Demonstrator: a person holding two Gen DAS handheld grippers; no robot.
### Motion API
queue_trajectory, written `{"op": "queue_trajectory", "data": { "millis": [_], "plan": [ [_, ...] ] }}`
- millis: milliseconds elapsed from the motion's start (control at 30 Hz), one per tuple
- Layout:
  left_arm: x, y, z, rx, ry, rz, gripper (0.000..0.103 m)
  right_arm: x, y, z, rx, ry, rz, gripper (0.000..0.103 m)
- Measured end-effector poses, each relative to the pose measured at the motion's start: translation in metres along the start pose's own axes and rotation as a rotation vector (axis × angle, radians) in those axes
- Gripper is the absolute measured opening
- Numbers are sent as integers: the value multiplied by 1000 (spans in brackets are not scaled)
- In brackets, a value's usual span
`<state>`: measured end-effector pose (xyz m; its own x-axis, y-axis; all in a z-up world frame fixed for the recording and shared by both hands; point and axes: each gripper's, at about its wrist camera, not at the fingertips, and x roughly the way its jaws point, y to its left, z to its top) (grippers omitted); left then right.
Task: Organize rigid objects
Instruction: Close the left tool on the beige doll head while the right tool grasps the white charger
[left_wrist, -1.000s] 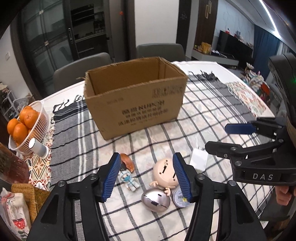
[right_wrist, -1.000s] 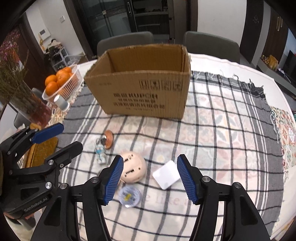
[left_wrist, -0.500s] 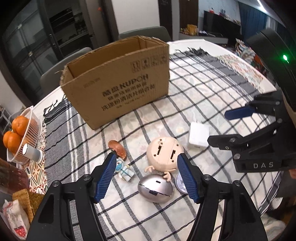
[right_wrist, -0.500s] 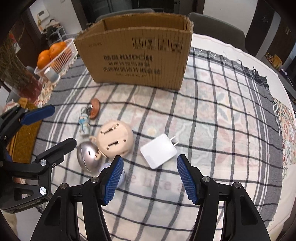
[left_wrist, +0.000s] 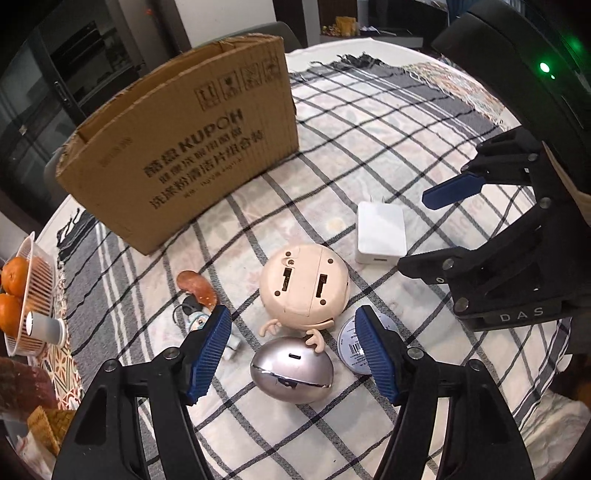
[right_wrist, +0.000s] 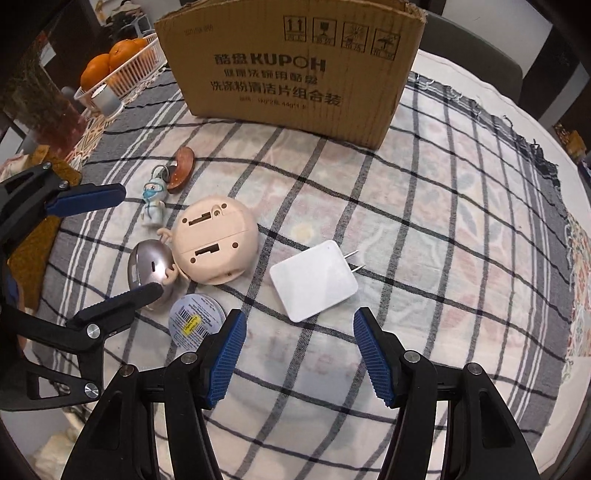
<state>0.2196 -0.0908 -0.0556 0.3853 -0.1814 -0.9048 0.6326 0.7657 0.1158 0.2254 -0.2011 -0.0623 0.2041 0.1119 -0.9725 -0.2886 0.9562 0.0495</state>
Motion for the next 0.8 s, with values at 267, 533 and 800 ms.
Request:
{"op": "queue_trajectory", "data": {
  "millis": [267,533,800],
  "plan": [
    [23,-3,4,37,47,-32,69,21,-4,3,-30,6,13,62],
    [44,-3,13,46,89,-55,70,37,-11,8,-50,29,35,66],
    [58,0,18,36,106,-79,71,51,-16,14,-40,50,55,66]
  ]
}}
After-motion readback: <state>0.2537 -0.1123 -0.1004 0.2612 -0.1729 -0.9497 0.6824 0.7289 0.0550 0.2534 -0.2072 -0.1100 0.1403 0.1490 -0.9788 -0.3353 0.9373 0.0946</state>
